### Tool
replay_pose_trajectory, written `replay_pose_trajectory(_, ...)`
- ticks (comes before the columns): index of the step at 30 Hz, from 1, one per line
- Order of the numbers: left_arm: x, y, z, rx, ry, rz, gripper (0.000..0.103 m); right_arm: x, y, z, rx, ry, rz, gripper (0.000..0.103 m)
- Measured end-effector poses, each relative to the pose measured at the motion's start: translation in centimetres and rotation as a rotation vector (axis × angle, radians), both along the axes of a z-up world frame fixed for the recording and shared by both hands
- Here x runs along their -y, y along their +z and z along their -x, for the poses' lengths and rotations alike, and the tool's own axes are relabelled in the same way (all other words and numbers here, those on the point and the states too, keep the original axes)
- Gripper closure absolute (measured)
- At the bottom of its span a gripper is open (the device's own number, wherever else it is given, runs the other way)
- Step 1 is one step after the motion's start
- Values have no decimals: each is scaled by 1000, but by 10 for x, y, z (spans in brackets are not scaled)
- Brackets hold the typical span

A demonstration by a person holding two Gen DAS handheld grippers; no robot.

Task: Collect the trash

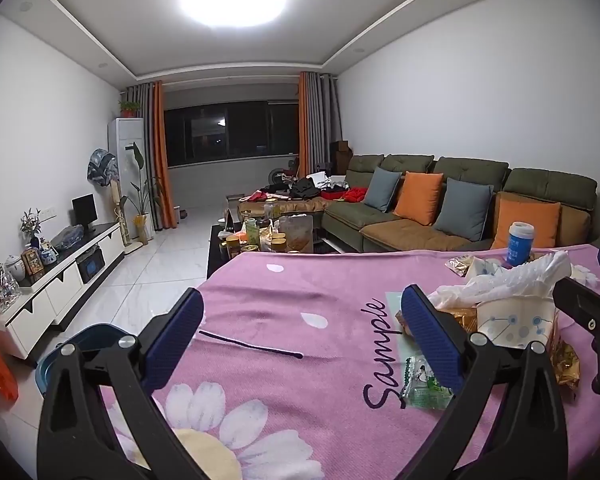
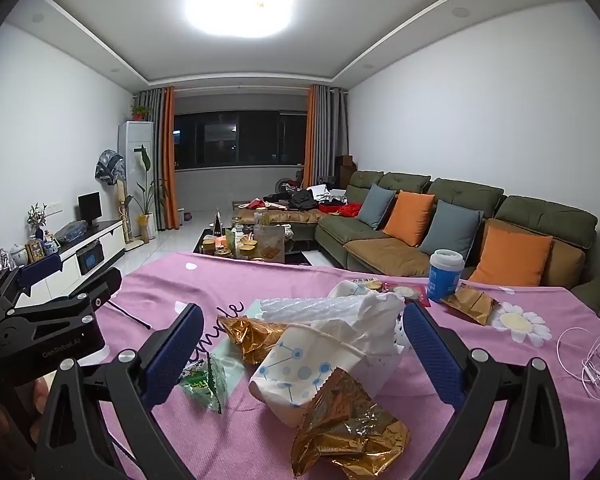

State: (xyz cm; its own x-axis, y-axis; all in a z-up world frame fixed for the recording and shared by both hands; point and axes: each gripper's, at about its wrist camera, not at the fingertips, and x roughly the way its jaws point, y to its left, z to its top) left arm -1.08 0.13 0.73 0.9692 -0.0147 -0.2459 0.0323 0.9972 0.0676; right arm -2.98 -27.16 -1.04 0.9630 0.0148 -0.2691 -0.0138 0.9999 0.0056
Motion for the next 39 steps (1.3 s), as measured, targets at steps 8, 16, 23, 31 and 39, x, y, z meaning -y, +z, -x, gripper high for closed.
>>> replay_pose_trajectory(8,-1,2,1,8,1,4,6,-2,3,2,8,-4,0,7)
replay_pose_trajectory(16,-1,2,0,9,0,7,6,-2,3,2,9,-6,0,7)
replay_pose_trajectory(23,-1,2,0,10,0,10,6,-2,3,2,9,-6,0,7)
replay_pose_trajectory(31,-1,1,3,15,7,11,6,-2,3,2,9,-6,-2,7)
replay_pose_trajectory(39,-1,1,3,16,8,11,6,-2,2,3,10,-6,-3,7)
